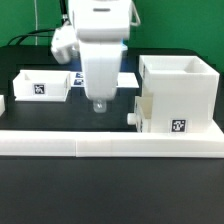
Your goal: Assemble drawer
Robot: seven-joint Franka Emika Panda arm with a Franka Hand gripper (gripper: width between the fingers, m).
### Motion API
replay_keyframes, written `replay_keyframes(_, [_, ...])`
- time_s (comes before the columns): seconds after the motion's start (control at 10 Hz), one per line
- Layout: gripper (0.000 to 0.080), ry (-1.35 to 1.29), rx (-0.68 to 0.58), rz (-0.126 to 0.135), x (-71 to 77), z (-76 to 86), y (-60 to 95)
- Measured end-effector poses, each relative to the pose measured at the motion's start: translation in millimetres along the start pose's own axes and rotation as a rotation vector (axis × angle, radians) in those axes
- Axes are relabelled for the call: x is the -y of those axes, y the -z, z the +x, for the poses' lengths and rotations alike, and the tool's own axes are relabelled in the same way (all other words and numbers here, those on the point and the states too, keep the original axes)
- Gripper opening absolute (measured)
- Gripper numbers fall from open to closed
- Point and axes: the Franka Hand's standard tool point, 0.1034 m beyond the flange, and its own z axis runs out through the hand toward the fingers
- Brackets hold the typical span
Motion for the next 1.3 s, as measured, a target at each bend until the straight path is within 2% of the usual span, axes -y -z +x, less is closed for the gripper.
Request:
replay_keyframes(0.2, [0.0649, -0.037, -0.008, -0.105, 30.0, -10.2, 11.5])
replay_keyframes(0.3, [0.0649, -0.074, -0.013, -0.159, 49.9, -12.9, 10.9])
replay_keyframes(0.4, [0.0649, -0.104, -0.024, -0.185, 71.7, -15.1, 4.0])
replay_keyframes(0.5, [0.0649, -0.128, -0.027, -0.168, 82.6, -16.5, -2.7])
replay_keyframes(0.6, [0.0649, -0.145, -0.028, -0.173, 78.6, -16.4, -0.8])
replay_keyframes(0.9, [0.0649, -0.297, -0.041, -0.17, 79.5, -18.9, -2.2])
replay_keyframes(1.0, [0.0649, -0.393, -0.05, -0.202, 83.2, -30.0, -3.9])
replay_keyframes(1.2, [0.0649, -0.62, -0.065, -0.238, 109.7, -46.1, -5.4])
replay_keyframes(1.3, [0.0649, -0.681, -0.074, -0.273, 118.8, -51.2, -5.0])
